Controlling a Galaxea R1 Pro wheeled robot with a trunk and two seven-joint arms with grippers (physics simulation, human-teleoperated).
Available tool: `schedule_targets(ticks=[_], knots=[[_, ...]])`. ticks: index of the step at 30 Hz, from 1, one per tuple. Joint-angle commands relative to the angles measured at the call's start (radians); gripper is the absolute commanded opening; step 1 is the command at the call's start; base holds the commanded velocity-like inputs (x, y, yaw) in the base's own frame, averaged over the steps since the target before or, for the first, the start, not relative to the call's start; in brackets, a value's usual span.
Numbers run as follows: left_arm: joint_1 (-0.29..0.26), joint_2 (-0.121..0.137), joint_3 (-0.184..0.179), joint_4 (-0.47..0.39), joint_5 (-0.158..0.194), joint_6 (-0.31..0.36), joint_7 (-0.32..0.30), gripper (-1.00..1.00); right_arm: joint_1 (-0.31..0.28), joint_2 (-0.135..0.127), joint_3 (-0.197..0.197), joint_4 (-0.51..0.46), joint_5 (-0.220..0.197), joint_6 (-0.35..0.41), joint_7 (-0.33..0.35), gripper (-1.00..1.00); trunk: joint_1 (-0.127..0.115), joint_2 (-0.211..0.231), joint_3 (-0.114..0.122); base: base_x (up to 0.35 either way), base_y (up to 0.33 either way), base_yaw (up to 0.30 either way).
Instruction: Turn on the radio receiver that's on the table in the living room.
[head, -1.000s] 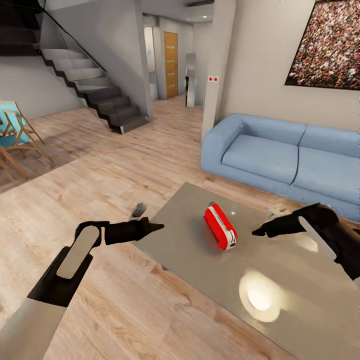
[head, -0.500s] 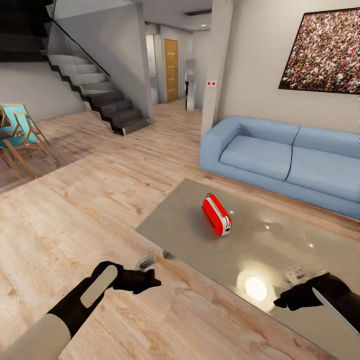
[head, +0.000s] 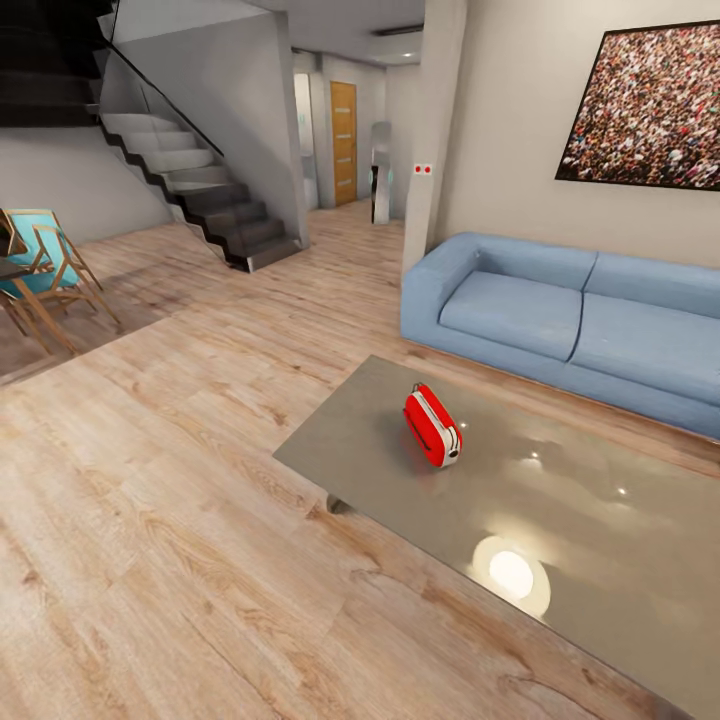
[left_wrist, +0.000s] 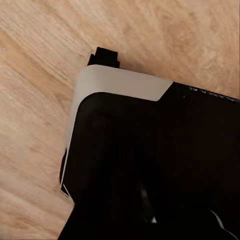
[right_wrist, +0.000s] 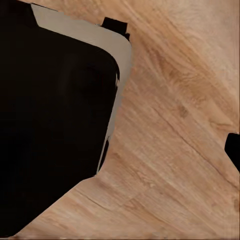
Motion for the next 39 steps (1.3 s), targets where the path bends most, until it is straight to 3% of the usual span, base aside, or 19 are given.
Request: schedule_targets(ticks=[1, 5, 6, 10, 16, 17, 20, 23, 29, 39], knots=[[0.027, -0.001, 0.002, 0.000, -0.002, -0.037, 0.000, -1.00, 0.023, 0.011, -0.001, 0.001, -0.004, -0.025, -0.004, 1.00, 0.000, 0.000, 0.000, 0.000, 0.000, 0.000], [0.120, -0.001, 0.001, 0.001, -0.005, -0.151, 0.000, -1.00, 0.091, 0.050, -0.001, 0.002, -0.009, -0.115, -0.053, 1.00, 0.000, 0.000, 0.000, 0.000, 0.000, 0.000], [0.157, -0.003, 0.002, 0.002, -0.005, -0.172, 0.001, -1.00, 0.110, 0.087, -0.001, 0.003, -0.010, -0.130, -0.084, 1.00, 0.000, 0.000, 0.000, 0.000, 0.000, 0.000], [0.178, -0.009, 0.001, 0.002, -0.006, -0.179, 0.002, -1.00, 0.129, 0.118, -0.001, 0.003, -0.009, -0.136, -0.161, 1.00, 0.000, 0.000, 0.000, 0.000, 0.000, 0.000], [0.182, -0.046, 0.001, 0.002, -0.028, -0.185, 0.002, -1.00, 0.132, 0.165, -0.001, 0.002, -0.009, -0.134, -0.197, 1.00, 0.000, 0.000, 0.000, 0.000, 0.000, 0.000], [0.184, -0.047, 0.002, 0.002, -0.031, -0.193, 0.002, -1.00, 0.132, 0.167, -0.001, 0.001, -0.009, -0.137, -0.197, 1.00, 0.000, 0.000, 0.000, 0.000, 0.000, 0.000], [0.201, -0.049, 0.002, 0.003, -0.030, -0.343, 0.000, -1.00, 0.132, 0.167, 0.000, -0.004, -0.027, -0.164, -0.197, 1.00, 0.000, 0.000, 0.000, 0.000, 0.000, 0.000], [0.203, -0.050, 0.004, 0.002, -0.025, -0.400, -0.001, -1.00, 0.132, 0.158, 0.001, -0.004, -0.031, -0.172, -0.196, 1.00, 0.000, 0.000, 0.000, 0.000, 0.000, 0.000], [0.204, -0.043, 0.007, 0.002, -0.025, -0.416, 0.004, -1.00, 0.134, 0.149, 0.042, -0.005, -0.025, -0.175, -0.196, 1.00, 0.000, 0.000, 0.000, 0.000, 0.000, 0.000], [0.204, -0.043, 0.005, 0.002, -0.029, -0.417, 0.004, -1.00, 0.134, 0.150, 0.047, -0.005, -0.026, -0.174, -0.196, 1.00, 0.000, 0.000, 0.000, 0.000, 0.000, 0.000]])
